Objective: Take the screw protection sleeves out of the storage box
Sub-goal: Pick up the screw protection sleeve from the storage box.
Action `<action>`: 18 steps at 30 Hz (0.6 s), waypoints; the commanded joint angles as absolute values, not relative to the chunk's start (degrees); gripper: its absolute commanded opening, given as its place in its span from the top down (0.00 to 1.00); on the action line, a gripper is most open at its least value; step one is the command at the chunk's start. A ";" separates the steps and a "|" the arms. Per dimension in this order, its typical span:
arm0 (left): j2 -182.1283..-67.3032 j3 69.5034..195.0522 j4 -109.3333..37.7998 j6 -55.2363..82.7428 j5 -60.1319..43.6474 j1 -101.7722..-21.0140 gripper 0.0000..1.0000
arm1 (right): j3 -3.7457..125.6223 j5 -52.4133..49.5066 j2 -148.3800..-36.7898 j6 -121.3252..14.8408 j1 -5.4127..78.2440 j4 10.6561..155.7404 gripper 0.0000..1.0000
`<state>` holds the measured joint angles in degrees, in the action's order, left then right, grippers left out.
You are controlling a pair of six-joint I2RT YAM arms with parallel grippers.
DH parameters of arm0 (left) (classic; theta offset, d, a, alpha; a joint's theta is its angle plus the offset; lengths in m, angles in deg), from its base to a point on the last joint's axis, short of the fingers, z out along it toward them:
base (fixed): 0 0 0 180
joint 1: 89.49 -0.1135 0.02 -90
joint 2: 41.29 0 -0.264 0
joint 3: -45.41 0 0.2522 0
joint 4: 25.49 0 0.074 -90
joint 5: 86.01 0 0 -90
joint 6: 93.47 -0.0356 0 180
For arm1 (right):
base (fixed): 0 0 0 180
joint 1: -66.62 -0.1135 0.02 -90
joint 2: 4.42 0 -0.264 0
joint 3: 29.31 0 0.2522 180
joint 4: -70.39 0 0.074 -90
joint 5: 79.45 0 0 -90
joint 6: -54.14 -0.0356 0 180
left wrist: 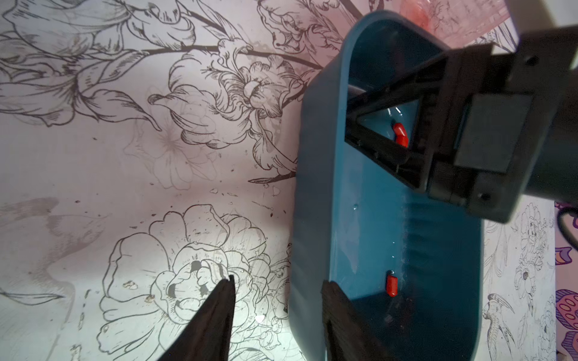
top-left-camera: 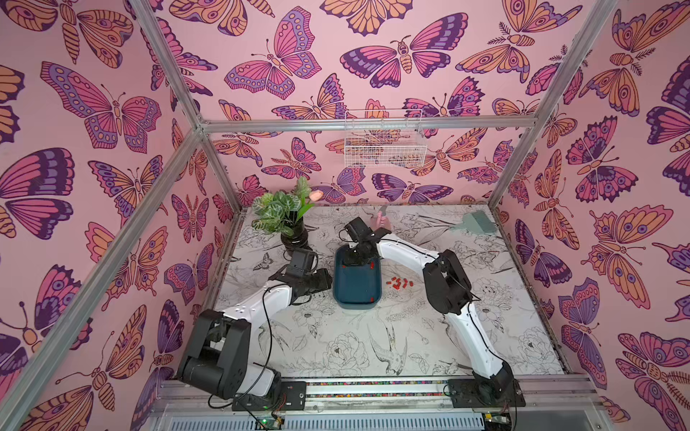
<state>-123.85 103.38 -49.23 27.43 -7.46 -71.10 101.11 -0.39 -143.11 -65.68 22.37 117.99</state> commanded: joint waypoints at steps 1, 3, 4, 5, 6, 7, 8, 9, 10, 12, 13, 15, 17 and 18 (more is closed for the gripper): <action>-125.06 103.38 -48.22 26.51 -8.84 -71.39 0.50 | 102.57 0.14 -144.66 -66.05 21.88 118.95 0.71; -125.36 103.54 -48.11 26.44 -9.10 -71.39 0.50 | 102.58 0.09 -144.84 -66.13 21.88 118.84 0.71; -125.44 103.62 -48.12 26.49 -9.21 -71.39 0.50 | 102.59 0.17 -144.90 -66.19 21.86 118.73 0.71; -125.45 103.64 -48.12 26.35 -9.33 -71.39 0.50 | 102.64 0.12 -145.00 -66.38 21.82 118.67 0.71; -125.49 103.65 -48.07 26.33 -9.37 -71.39 0.50 | 102.64 0.17 -145.15 -66.46 21.80 118.59 0.72; -125.49 103.65 -48.10 26.21 -9.39 -71.39 0.50 | 102.74 0.11 -145.31 -66.52 21.79 118.43 0.72; -125.43 103.69 -48.19 26.07 -9.46 -71.38 0.50 | 102.83 0.17 -145.54 -66.61 21.72 118.45 0.72; -125.33 103.69 -48.20 25.87 -9.45 -71.39 0.50 | 103.06 -0.04 -145.83 -66.64 21.79 118.38 0.72; -125.18 103.65 -48.19 25.78 -9.58 -71.39 0.50 | 103.36 -0.09 -146.10 -66.67 21.77 118.46 0.73; -124.90 103.42 -48.18 25.85 -9.81 -71.39 0.51 | 103.95 -0.17 -146.45 -66.63 21.65 118.99 0.73; -124.91 103.45 -48.15 25.81 -9.81 -71.37 0.50 | 103.90 -0.13 -146.48 -66.57 21.62 118.99 0.74; -125.13 103.52 -48.15 25.77 -9.78 -71.39 0.50 | 103.56 -0.09 -146.29 -66.59 21.40 119.00 0.75; -125.39 103.56 -48.07 25.88 -9.86 -71.34 0.50 | 103.37 -0.14 -146.25 -66.46 21.28 118.90 0.77; -125.40 103.57 -48.03 25.95 -9.94 -71.39 0.51 | 103.45 -0.26 -146.21 -66.39 21.29 118.98 0.77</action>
<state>-124.79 103.38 -48.22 26.95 -8.72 -71.10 102.57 -0.44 -145.06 -66.07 22.08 117.84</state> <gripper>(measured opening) 0.495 0.230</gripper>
